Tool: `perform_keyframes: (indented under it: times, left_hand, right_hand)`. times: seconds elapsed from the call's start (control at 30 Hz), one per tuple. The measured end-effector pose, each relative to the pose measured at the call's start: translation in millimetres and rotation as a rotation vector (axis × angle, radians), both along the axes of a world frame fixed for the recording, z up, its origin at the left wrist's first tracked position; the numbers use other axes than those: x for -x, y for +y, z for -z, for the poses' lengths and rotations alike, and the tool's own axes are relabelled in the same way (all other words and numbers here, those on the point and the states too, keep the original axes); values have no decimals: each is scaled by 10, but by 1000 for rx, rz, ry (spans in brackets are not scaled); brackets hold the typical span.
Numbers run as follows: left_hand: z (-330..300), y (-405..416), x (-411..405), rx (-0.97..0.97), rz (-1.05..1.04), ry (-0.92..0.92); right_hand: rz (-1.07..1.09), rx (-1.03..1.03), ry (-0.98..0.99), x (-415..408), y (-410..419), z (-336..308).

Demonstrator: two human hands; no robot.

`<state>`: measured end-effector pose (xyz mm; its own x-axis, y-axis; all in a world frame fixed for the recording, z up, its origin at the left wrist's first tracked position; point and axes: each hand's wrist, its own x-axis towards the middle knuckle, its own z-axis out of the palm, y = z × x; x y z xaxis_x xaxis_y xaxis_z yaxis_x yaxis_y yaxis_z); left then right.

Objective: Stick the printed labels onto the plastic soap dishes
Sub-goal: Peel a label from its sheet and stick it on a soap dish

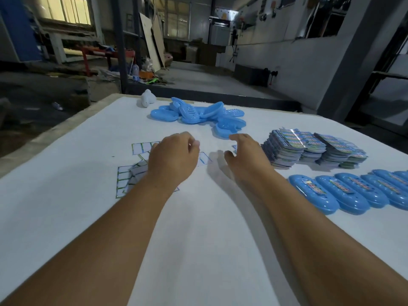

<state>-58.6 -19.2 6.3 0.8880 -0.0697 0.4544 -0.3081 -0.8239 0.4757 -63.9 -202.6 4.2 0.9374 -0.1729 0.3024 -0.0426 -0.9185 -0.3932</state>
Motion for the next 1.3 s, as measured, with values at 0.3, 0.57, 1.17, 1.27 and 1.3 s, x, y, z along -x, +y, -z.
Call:
perform_keyframes:
  times: [0.3,0.57,1.17,1.27,1.3]
  left_hand:
    - [-72,340,-171,675,-144,-164]
    - [-4,365,-211,610,-135,-173]
    - [47,141,-76,90,415,81]
    - [62,126,-67,105,445,160]
    - [66,114,-66,102,456,180]
  right_hand:
    - [152,421,76,-727,38,29]
    - [122,395,-48,-679,44,11]
    - [-25,-1043,160,116,-51,-104]
    - [-87,-635,145,168,-50,-87]
    - [-166,-566,144,187,-42,-94]
